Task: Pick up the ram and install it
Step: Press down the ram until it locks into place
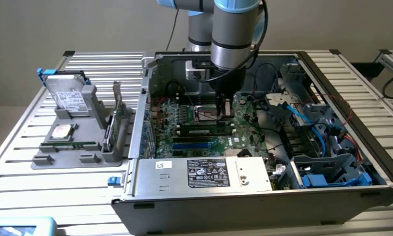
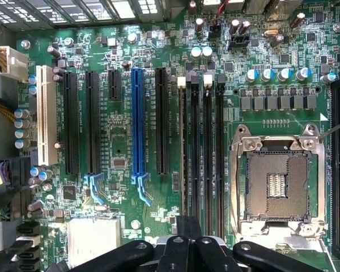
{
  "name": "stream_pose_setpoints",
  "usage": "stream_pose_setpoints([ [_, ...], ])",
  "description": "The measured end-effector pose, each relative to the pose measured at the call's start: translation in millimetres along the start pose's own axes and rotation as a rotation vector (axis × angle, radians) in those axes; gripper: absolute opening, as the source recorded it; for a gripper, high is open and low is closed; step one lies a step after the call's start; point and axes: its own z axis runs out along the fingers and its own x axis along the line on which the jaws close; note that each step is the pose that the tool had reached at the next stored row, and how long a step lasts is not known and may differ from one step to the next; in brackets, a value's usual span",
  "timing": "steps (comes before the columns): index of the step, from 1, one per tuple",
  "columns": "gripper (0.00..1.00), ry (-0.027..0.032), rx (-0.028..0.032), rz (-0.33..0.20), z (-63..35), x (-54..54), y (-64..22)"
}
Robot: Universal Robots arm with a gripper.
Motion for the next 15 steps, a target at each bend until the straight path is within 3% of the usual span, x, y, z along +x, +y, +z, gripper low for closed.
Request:
stream_pose_setpoints([
  [15, 0.11, 0.0001, -0.0001, 0.0, 2.7, -0.2, 0.0],
])
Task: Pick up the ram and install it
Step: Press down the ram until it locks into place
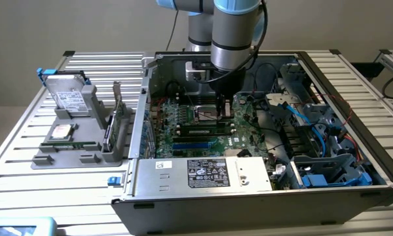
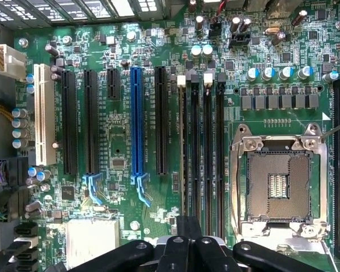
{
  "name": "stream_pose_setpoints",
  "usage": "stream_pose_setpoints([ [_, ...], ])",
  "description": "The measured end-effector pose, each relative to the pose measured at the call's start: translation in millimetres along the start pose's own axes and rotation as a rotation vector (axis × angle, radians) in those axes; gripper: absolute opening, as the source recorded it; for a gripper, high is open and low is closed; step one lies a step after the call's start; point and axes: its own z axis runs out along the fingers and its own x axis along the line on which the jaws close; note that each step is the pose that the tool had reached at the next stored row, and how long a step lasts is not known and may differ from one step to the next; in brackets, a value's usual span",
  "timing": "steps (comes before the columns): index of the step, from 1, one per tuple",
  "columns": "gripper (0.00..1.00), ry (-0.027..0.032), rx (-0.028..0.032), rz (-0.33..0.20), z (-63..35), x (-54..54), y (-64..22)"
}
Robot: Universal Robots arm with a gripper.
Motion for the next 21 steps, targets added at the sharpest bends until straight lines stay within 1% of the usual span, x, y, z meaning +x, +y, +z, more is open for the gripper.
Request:
stream_pose_setpoints([
  [2, 0.11, -0.001, -0.0001, 0.0, -1.1, 0.0, 0.2],
  [4, 0.11, -0.0008, -0.0002, 0.0, -7.3, 0.7, 2.1],
  [5, 0.11, -0.003, -0.0005, 0.0, -9.5, 1.1, 3.5],
  [6, 0.11, -0.0035, -0.0005, 0.0, -10.8, 1.3, 5.8],
  [9, 0.11, -0.0037, -0.0005, 0.0, -12.1, 1.8, 16.3],
  [15, 0.11, -0.0034, -0.0004, 0.0, -12.3, 2.8, 43.2],
  [21, 0.11, -0.003, 0.0015, 0.0, -9.8, 3.0, 54.5],
])
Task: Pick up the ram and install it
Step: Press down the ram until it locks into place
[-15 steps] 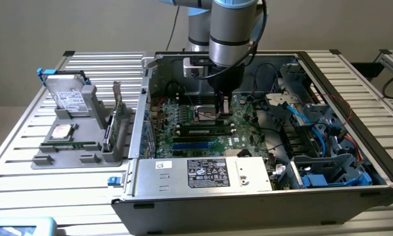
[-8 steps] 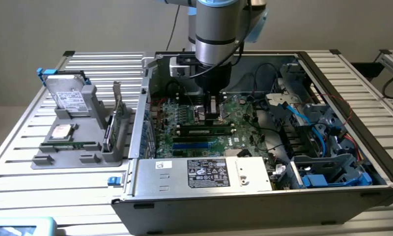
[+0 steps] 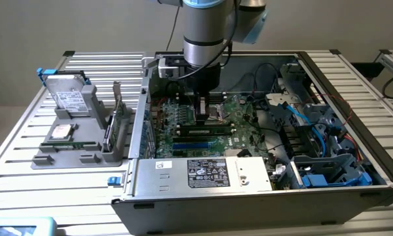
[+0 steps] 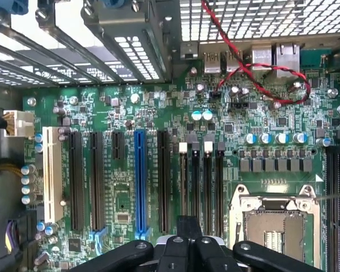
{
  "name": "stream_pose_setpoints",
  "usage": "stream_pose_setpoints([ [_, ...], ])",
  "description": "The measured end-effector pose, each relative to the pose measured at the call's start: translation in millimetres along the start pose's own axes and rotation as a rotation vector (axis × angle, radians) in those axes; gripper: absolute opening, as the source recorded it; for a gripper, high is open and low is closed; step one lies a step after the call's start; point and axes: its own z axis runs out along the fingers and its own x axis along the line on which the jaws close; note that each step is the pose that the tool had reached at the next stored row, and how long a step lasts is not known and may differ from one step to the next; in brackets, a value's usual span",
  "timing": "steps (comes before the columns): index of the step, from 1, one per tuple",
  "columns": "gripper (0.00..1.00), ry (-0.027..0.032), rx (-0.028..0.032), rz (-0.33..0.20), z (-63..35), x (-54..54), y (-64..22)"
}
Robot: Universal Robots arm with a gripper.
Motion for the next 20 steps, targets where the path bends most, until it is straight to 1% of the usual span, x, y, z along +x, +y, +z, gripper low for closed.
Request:
stream_pose_setpoints([
  [4, 0.11, -0.0001, 0.0005, 0.0, 2.1, -0.8, 1.9],
  [8, 0.11, 0.0, 0.0004, 0.0, 3.0, -1.0, 6.6],
  [20, 0.11, 0.0014, 0.0007, 0.0, 9.8, -1.6, 9.5],
])
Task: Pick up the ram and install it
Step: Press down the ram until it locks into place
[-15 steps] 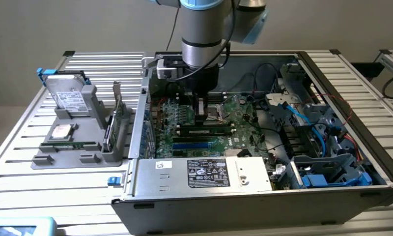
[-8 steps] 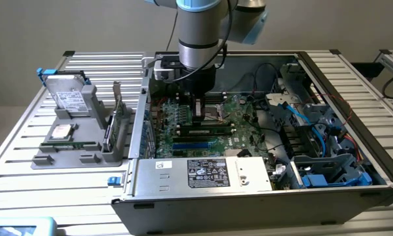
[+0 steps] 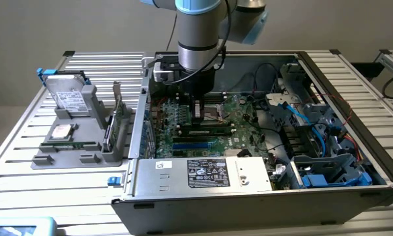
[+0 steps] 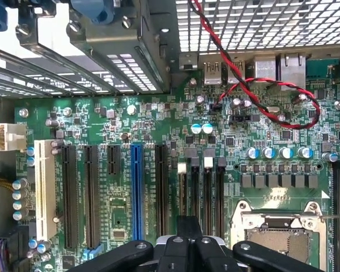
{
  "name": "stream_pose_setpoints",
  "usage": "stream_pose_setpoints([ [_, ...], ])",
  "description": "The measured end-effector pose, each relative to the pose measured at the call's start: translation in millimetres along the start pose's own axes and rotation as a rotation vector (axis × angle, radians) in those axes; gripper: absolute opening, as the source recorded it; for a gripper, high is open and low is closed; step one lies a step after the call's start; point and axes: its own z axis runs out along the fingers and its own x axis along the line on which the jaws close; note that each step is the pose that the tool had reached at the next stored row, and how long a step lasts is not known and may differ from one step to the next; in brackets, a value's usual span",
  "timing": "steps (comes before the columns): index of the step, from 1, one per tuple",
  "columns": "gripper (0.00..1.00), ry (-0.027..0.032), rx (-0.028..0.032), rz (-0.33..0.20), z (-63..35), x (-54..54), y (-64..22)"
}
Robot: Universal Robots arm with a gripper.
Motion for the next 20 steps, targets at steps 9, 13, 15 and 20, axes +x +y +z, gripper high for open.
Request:
stream_pose_setpoints([
  [9, 0.11, 0.0018, 0.0001, 0.0, -16.2, 1.2, -4.5],
  [13, 0.11, 0.002, 0.0001, 0.0, -19.0, 1.0, -16.9],
  [15, 0.11, 0.0022, 0.0001, 0.0, -19.3, 0.8, -22.4],
  [20, 0.11, 0.0022, 0.0001, 0.0, -19.3, 0.7, -27.0],
])
